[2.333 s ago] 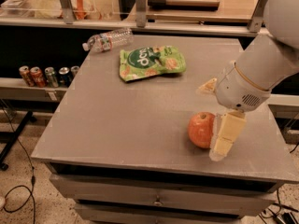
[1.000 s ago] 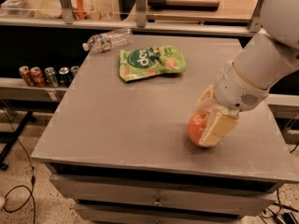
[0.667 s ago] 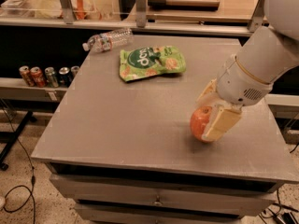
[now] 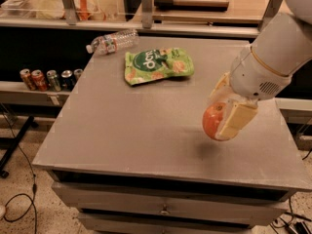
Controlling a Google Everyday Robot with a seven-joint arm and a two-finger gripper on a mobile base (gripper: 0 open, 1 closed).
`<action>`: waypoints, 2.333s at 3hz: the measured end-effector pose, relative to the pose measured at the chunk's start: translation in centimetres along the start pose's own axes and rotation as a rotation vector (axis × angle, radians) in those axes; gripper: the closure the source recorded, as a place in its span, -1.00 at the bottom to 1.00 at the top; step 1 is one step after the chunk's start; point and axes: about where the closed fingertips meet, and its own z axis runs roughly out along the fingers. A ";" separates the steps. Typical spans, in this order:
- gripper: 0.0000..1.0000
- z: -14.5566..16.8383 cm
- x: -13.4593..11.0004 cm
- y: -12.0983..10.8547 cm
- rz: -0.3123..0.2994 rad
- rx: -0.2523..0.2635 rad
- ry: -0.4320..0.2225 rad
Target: Move apple near green rice chip bag
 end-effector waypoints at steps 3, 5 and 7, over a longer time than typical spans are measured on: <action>1.00 -0.2 -3.0 -7.2 -0.096 0.099 0.013; 1.00 2.1 -5.0 -14.1 -0.139 0.152 -0.033; 1.00 4.4 -6.6 -18.0 -0.164 0.174 -0.087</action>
Offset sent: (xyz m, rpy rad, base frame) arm 0.0700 0.0195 0.0294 -0.0426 -0.1353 0.0501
